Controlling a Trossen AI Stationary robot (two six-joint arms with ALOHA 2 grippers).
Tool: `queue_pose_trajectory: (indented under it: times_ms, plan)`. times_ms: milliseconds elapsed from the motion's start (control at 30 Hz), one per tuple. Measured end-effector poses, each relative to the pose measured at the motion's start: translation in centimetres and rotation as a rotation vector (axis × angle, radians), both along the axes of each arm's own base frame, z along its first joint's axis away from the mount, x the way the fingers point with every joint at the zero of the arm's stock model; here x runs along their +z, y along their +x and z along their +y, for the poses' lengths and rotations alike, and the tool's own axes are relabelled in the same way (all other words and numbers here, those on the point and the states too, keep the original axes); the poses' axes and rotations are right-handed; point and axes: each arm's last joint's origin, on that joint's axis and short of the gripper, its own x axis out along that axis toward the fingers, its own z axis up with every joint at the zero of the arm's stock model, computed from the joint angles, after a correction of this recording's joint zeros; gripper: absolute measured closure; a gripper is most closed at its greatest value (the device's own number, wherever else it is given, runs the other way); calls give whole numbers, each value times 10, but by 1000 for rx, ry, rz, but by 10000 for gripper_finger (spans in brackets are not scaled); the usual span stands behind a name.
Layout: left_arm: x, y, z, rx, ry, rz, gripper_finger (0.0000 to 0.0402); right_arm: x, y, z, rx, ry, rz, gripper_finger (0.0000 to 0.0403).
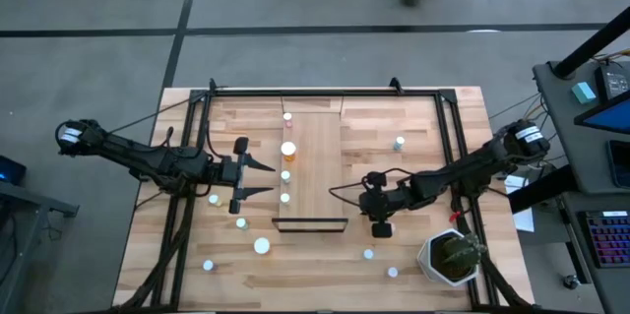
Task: Pick and place medicine bottles onto shelf by color
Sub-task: Put the yellow pill bottle on the shelf
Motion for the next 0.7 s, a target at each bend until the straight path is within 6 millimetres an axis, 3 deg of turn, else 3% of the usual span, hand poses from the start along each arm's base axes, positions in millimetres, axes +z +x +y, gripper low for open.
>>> queue_pose_trajectory:
  times_ms: [133,367,700]
  plan:
    - [0,0,0,2,-25,-4,207,11,-3,-2,-1,0,0,300]
    - [0,0,0,2,-25,0,207,52,0,-8,-8,-24,-66,288]
    - [1,0,0,2,-27,-8,207,98,11,-28,8,-108,-4,292]
